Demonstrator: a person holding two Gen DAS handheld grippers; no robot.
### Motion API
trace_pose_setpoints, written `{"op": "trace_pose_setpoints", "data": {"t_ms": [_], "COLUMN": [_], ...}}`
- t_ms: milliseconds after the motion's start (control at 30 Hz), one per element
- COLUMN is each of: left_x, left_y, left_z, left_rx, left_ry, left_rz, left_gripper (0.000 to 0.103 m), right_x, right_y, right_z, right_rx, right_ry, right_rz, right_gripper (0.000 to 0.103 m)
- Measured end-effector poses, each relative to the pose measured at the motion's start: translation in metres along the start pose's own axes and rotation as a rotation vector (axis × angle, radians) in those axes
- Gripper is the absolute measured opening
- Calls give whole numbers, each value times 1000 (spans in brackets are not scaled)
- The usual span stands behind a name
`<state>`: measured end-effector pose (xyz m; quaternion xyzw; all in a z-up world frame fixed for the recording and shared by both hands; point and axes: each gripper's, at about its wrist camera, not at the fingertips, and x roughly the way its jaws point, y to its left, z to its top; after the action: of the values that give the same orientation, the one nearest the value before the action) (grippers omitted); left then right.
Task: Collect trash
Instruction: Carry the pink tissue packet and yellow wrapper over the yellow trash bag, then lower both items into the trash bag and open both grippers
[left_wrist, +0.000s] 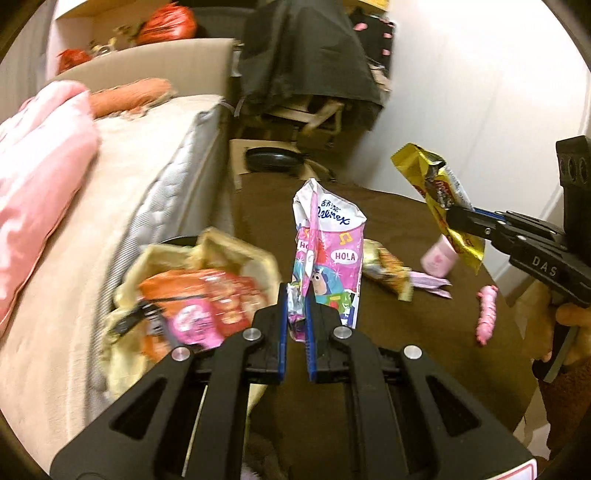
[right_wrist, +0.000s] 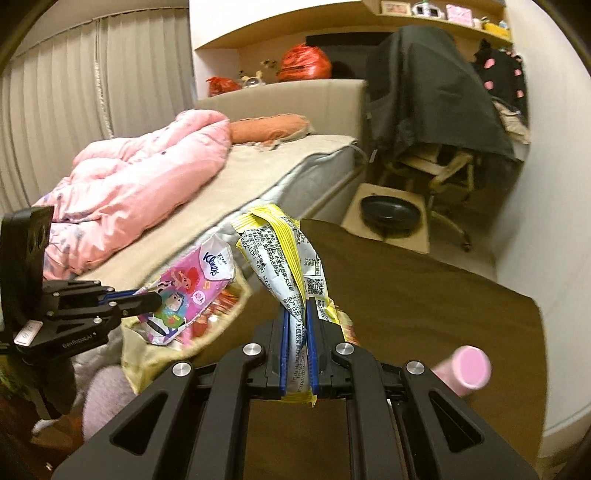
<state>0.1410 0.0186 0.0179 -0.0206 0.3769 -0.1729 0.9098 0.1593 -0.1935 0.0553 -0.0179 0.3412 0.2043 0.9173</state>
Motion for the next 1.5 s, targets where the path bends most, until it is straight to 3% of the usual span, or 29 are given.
{"op": "trace_pose_setpoints", "data": {"t_ms": [300,567,933,1233,1500], "left_x": [-5,8,45,65,69], "left_y": [85,124,137,141,142], "left_z": [-25,-46,-54,-51,-51], "left_rx": [-134,-193,-196,-195,-203], "left_ry": [24,77,156,182,185], "left_rz": [86,100,80,72,60], "left_gripper": [8,8,8,8,8], "right_x": [53,116,194,218,214], "right_y": [62,101,110,99,103], "right_z": [20,19,-14,-28,-29], "right_rx": [-37,-36,-62,-109,-145], "right_ry": [42,139,297,342,330], "right_rz": [105,196,148,129,133], "right_gripper": [10,10,10,10,11]}}
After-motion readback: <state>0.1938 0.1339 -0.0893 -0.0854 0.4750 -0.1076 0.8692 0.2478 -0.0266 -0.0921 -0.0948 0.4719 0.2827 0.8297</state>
